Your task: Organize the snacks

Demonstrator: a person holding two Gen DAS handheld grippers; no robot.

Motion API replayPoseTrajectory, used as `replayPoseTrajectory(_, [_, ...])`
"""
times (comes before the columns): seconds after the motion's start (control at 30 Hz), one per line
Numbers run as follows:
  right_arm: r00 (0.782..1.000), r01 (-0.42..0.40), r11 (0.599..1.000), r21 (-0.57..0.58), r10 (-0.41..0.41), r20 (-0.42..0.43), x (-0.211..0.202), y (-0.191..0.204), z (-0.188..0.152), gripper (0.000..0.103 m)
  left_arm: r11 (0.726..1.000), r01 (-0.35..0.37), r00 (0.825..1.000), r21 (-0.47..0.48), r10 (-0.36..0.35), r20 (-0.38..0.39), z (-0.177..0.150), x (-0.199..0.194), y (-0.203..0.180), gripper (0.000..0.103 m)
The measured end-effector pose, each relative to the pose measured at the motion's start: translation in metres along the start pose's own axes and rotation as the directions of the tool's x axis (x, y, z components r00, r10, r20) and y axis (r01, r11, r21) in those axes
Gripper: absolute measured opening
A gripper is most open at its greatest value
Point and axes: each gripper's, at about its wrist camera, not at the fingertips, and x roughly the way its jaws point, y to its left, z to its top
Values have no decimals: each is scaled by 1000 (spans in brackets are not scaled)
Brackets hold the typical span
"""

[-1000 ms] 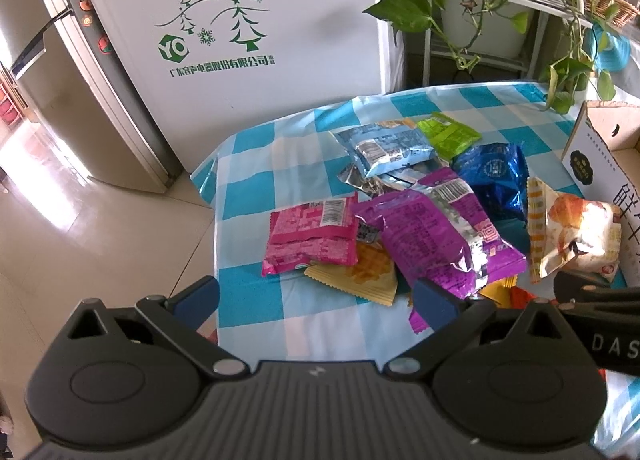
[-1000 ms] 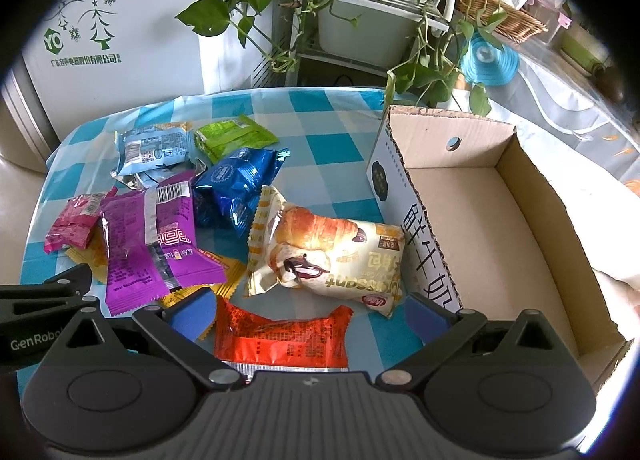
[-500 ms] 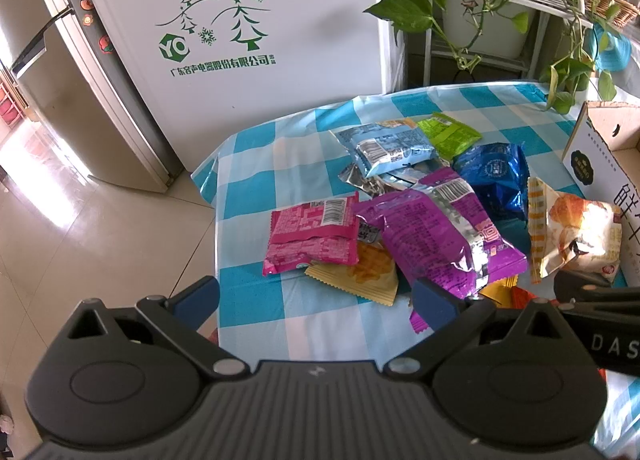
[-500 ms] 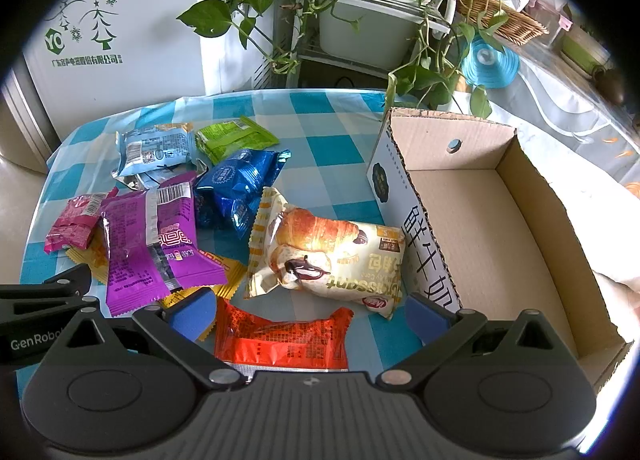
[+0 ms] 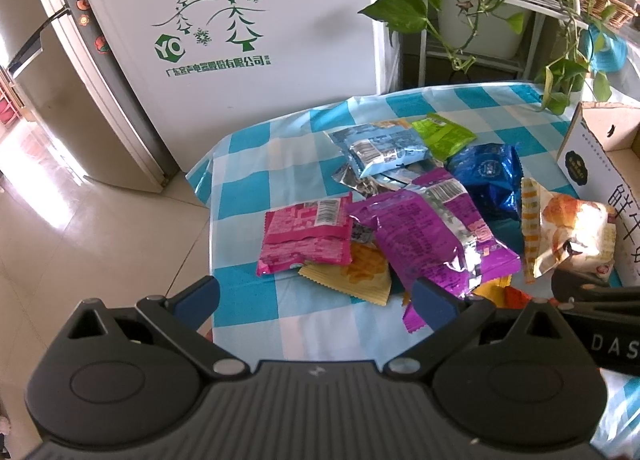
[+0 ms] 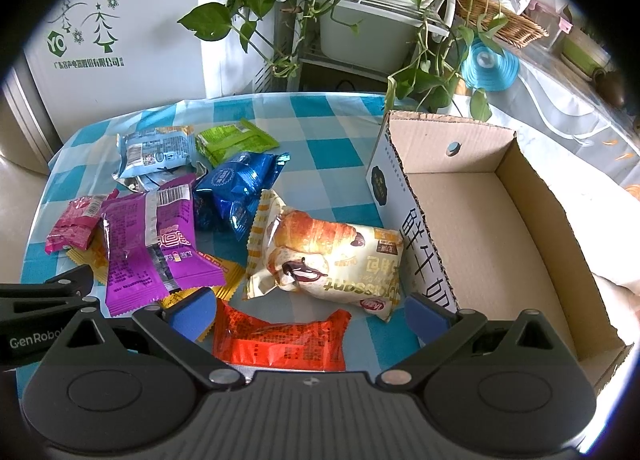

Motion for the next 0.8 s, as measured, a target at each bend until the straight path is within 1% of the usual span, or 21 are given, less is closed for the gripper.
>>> replayPoseTrajectory(0.17, [1000, -18, 1000, 5, 18, 9, 0, -5, -2, 103, 1000, 27, 1000, -11, -27, 2, 1, -1, 0, 101])
replayPoseTrajectory(0.3, [996, -86, 996, 26, 86, 11, -1, -14, -3, 103, 993, 91, 996, -72, -89, 23, 5, -5, 12, 102])
replayPoseTrajectory(0.37, [992, -123, 992, 38, 122, 18, -3, -20, -4, 103, 990, 102, 995, -96, -100, 26, 7, -5, 17, 102])
replayPoseTrajectory(0.43, [985, -171, 984, 58, 170, 22, -6, -27, -4, 103, 987, 119, 993, -111, -117, 29, 9, -5, 21, 102])
replayPoseTrajectory(0.6, [963, -268, 959, 91, 268, 17, -10, -45, -11, 103, 968, 203, 979, -146, -203, 21, 17, -4, 29, 102])
replayPoseTrajectory(0.7, [955, -298, 952, 66, 297, 16, -15, -49, -19, 103, 959, 243, 969, -147, -247, -5, 24, 0, 28, 102])
replayPoseTrajectory(0.8, [940, -340, 939, 39, 340, 12, -16, -51, -26, 102, 954, 265, 963, -139, -269, -10, 32, 5, 25, 102])
